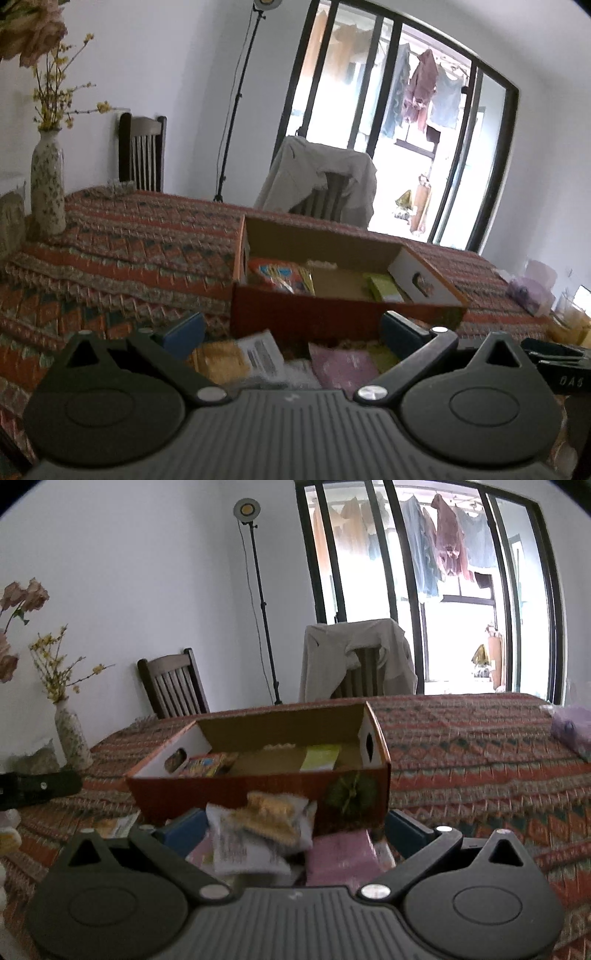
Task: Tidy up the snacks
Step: 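Withdraw both grippers from the box back toward the snack pile, then grasp the clear wrapper packet with the right gripper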
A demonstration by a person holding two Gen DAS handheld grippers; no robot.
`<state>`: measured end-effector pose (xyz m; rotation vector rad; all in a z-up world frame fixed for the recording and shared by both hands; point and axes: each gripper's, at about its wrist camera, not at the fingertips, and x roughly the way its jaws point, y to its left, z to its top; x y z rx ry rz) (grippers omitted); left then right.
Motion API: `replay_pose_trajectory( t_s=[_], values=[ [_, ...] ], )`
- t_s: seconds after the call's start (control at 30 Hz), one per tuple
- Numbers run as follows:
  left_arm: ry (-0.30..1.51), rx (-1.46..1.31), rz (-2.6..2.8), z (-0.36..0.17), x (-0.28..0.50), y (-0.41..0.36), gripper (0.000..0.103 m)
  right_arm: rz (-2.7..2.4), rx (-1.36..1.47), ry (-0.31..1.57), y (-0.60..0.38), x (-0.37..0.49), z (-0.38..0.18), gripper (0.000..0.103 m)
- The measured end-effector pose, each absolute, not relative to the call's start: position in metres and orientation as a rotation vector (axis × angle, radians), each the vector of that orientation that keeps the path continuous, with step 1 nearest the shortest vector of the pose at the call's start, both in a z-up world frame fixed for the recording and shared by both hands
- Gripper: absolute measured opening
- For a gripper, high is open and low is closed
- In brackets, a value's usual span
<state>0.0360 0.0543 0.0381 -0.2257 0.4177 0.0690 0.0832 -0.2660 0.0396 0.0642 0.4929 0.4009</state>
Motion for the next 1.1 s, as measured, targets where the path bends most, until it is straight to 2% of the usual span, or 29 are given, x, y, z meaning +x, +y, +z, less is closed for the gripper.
replay_pose_trajectory(
  t_s=[0.37, 0.87, 1.0, 1.1],
  values=[
    [0.497, -0.225, 0.047, 0.006, 0.005, 0.051, 0.103, 0.398, 0.049, 0.552, -0.273, 0.048, 0.015, 0.103],
    [0.55, -0.22, 0.012, -0.017, -0.013, 0.041, 0.103, 0.406, -0.081, 0.646, -0.232, 0.032, -0.022, 0.103],
    [0.55, -0.231, 0.021, -0.019, -0.016, 0.044, 0.103, 0.402, -0.13, 0.622, -0.225, 0.025, -0.028, 0.099],
    [0.559, -0.24, 0.027, -0.023, -0.015, 0.046, 0.103, 0.428, -0.13, 0.6, -0.226, 0.019, -0.027, 0.088]
  ],
)
